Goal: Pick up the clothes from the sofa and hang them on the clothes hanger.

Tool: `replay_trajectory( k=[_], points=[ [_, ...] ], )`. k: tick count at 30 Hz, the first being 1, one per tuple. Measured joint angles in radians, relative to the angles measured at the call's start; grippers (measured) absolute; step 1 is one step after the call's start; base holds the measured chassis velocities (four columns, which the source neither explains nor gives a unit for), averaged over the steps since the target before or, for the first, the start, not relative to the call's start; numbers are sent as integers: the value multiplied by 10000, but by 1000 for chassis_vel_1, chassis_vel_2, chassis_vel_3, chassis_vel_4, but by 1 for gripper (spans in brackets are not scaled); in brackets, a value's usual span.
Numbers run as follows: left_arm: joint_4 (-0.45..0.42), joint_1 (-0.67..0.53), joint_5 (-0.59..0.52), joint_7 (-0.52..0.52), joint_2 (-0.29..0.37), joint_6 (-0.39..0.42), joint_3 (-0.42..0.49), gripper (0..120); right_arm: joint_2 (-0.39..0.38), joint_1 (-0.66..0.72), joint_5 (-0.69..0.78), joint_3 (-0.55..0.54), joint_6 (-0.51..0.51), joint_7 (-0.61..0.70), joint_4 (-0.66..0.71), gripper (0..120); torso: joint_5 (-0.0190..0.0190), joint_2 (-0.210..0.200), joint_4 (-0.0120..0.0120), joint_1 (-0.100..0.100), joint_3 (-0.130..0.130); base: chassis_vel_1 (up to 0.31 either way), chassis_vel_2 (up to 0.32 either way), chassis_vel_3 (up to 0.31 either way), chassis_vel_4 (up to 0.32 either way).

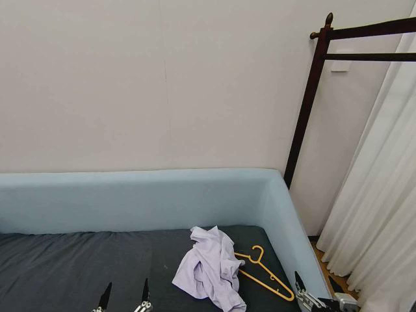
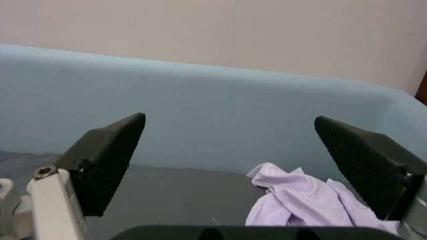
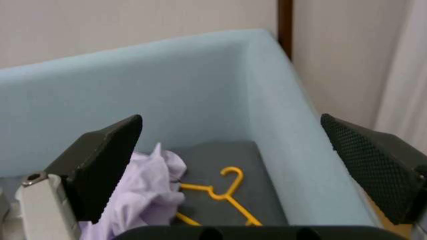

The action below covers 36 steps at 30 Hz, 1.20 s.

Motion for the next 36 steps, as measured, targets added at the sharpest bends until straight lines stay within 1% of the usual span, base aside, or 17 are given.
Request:
replay_trajectory(
  k=[3,6,7,11,12,13,15,17,19,21,22,25,26,29,30,32,36],
  points=[
    [26,51,-11,7,-60,2,-70,100,-540,892,277,-491,-371,80,-291,100,0,0,3,0,0,0,0,0,0],
    [61,103,-26,32,-95,2,-124,100,-1307,2210,900,-1529,-947,222,-853,100,1,0,0,1,0,0,0,0,0],
    [61,103,-26,32,-95,2,-124,100,-1307,2210,900,-1529,-947,222,-853,100,1,0,0,1,0,0,0,0,0],
    [108,228,-37,117,0,-44,-207,100,-2073,4358,1435,-3571,-1650,318,-1937,100,-1,0,1,1,1,0,0,0,0],
    [108,228,-37,117,0,-44,-207,100,-2073,4358,1435,-3571,-1650,318,-1937,100,-1,0,1,1,1,0,0,0,0],
    [109,257,-38,127,19,-50,-223,100,-2155,4859,1554,-4010,-1760,314,-2170,100,-2,0,0,0,1,0,0,0,0],
    [113,348,-36,152,39,-63,-264,100,-2181,6427,1771,-5554,-1959,261,-3138,100,-3,0,0,1,1,0,0,0,0],
    [116,366,-35,154,31,-65,-277,100,-2130,6805,1797,-5923,-2018,244,-3415,100,-1,-1,1,1,1,0,0,0,0],
    [118,435,-22,154,-56,-100,-337,100,-1659,8529,1975,-7305,-2179,192,-4677,100,-3,-1,1,1,1,0,0,0,0],
    [124,500,-14,142,-137,-167,-390,100,-1192,9719,2074,-8164,-2252,53,-5709,100,-2,-1,5,1,2,0,0,0,0],
    [124,500,-14,142,-137,-167,-390,100,-1192,9719,2074,-8164,-2252,53,-5709,100,-2,-1,5,1,2,0,0,0,0],
    [149,607,23,122,-261,-287,-422,100,-557,10858,2228,-9193,-2371,-322,-7165,100,-5,-1,2,2,2,0,0,0,0],
    [149,607,23,122,-261,-287,-422,100,-557,10858,2228,-9193,-2371,-322,-7165,100,-5,-1,2,2,2,0,0,0,0],
    [209,670,115,114,-384,-384,-425,100,23,11551,2104,-10075,-2419,-653,-8450,100,-5,-1,0,1,1,0,0,0,0],
    [209,670,115,114,-384,-384,-425,100,23,11551,2104,-10075,-2419,-653,-8450,100,-5,-1,0,1,1,0,0,0,0],
    [251,679,209,87,-520,-444,-416,100,523,11902,1754,-10532,-2428,-914,-9434,100,-4,-1,0,1,0,0,0,0,0],
    [277,680,334,67,-642,-465,-388,100,1137,12120,1309,-10767,-2348,-1185,-10579,100,-4,-1,1,2,0,0,0,0,0]
  ],
)
